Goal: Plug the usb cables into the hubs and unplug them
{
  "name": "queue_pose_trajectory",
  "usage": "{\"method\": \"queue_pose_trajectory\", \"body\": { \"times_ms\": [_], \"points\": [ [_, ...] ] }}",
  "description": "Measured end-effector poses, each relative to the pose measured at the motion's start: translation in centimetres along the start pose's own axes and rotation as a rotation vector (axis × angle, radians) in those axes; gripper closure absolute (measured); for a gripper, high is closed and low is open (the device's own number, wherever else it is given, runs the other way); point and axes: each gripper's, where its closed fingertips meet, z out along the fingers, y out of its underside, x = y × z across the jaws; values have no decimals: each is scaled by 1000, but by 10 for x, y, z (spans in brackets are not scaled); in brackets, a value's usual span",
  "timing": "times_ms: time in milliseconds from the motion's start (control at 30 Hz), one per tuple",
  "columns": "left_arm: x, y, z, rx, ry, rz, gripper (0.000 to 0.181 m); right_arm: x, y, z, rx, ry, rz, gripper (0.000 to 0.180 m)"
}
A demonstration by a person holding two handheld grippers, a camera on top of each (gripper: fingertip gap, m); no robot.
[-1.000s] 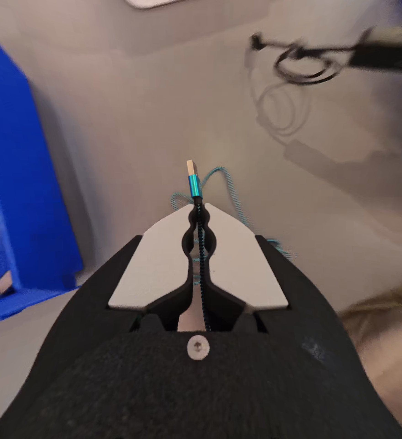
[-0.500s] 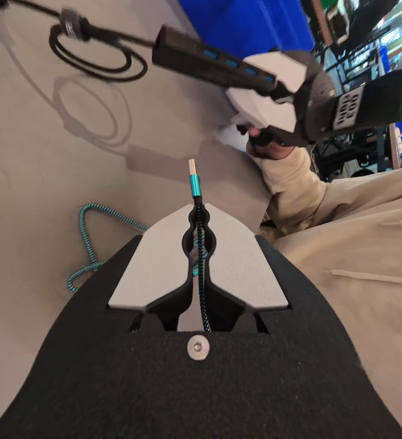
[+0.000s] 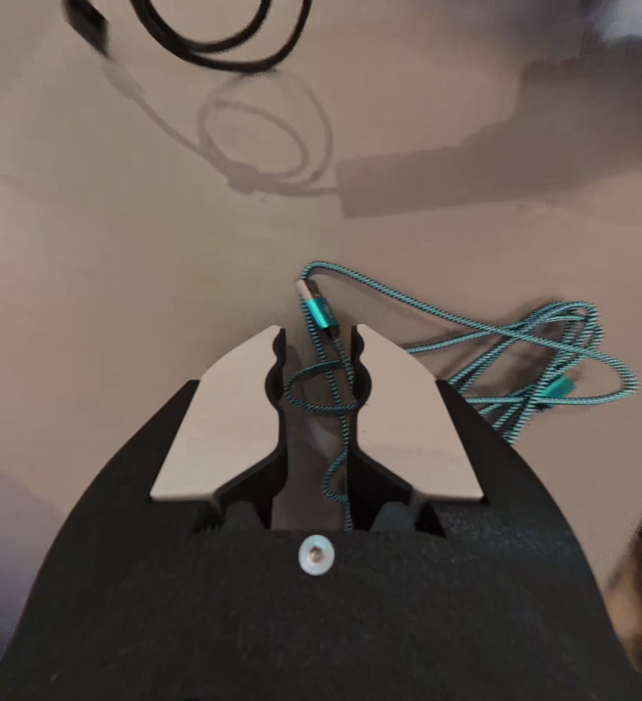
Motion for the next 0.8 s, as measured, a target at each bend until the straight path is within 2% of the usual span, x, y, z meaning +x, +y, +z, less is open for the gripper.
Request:
{"method": "queue_pose_trajectory", "body": {
  "times_ms": [100,233,367,533,667,733,800],
  "points": [
    [-7,-6,-15,6,-212,112,135,0,0,0,-2,0,-4,169],
    [4,-16,-23,46,-408,128,121,-1,0,1,-2,-7,-14,169],
    [11,-15,-16,2,-570,221,119,-4,-1,2,-3,-14,-28,169],
    [-3,-6,-4,-73,-663,253,124,-4,-3,3,1,-19,-33,169],
    [-9,3,2,-136,-660,234,143,-5,-3,2,2,-24,-29,169],
    [-11,11,6,-185,-652,236,170,-5,-3,2,2,-27,-27,169],
    [-15,12,5,-196,-665,244,171,-6,-3,2,1,-30,-28,169]
  ]
}}
